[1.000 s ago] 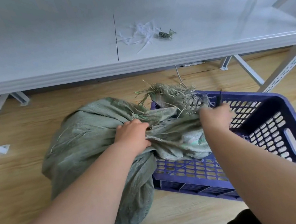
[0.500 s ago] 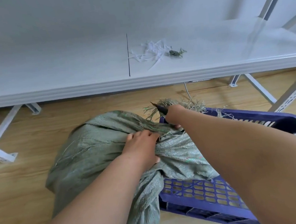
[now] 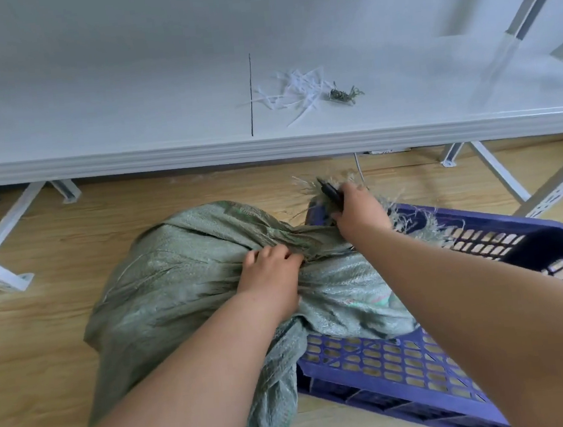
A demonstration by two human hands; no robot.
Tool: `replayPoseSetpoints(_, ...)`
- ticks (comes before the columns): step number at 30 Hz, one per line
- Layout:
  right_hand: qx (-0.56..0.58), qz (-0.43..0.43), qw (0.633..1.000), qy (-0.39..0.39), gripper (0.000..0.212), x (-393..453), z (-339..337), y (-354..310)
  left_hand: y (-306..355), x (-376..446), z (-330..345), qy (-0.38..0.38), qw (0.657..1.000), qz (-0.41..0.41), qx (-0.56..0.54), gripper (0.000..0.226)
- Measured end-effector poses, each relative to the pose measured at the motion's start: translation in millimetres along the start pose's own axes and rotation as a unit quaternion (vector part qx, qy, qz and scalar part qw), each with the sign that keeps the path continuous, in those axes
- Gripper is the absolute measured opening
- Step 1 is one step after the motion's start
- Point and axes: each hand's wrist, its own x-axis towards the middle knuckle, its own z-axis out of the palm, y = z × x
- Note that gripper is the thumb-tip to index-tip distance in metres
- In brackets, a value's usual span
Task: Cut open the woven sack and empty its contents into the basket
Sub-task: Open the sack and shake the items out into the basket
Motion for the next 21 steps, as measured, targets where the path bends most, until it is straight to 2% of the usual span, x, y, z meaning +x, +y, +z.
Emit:
replayPoseSetpoints(2,-0.069,0.005,0.998,-0.009,0.047,-12,-5,22,1,1,4,0.005,1.0,0.0,-0.002,0.075)
replayPoseSetpoints(3,-0.102,0.042,0.994,-0.025,0.051,-17,-9,38,2,2,4,0.004,1.0,0.001,-0.002,0.078)
replayPoseSetpoints(6,-0.195,0.19,0.955,-0.116,0.041,-37,-25,90,4,6,4,-0.024,1.0,0.001,0.015,0.083)
replayPoseSetpoints(8,-0.232,0.218,0.936,-0.148,0.043,-43,-35,106,5,11,3,-0.049,0.998,0.001,0.033,0.085)
replayPoseSetpoints(10,-0.196,0.222,0.951,-0.094,0.043,-38,-42,93,5,14,6,-0.07,0.997,-0.002,0.043,0.086)
replayPoseSetpoints(12,-0.117,0.174,0.977,-0.025,0.035,-31,-43,62,6,16,9,-0.069,0.996,-0.006,0.048,0.087)
replayPoseSetpoints(13,-0.068,0.128,0.989,-0.02,0.029,-30,-39,44,5,17,10,-0.058,0.997,-0.008,0.045,0.088)
replayPoseSetpoints(15,0.04,0.052,0.995,-0.07,0.021,-36,-28,6,4,16,8,-0.033,0.999,-0.014,0.039,0.091)
replayPoseSetpoints(17,0.128,0.024,0.986,-0.106,0.026,-45,-12,-23,2,13,3,-0.031,0.999,-0.013,0.032,0.097)
replayPoseSetpoints(20,0.12,0.025,0.989,-0.08,0.033,-56,9,-37,-7,10,-10,-0.085,0.996,-0.027,-0.02,0.115)
replayPoseSetpoints(21,0.115,0.036,0.99,-0.072,0.035,-58,14,-36,-10,9,-15,-0.091,0.994,-0.039,-0.037,0.113)
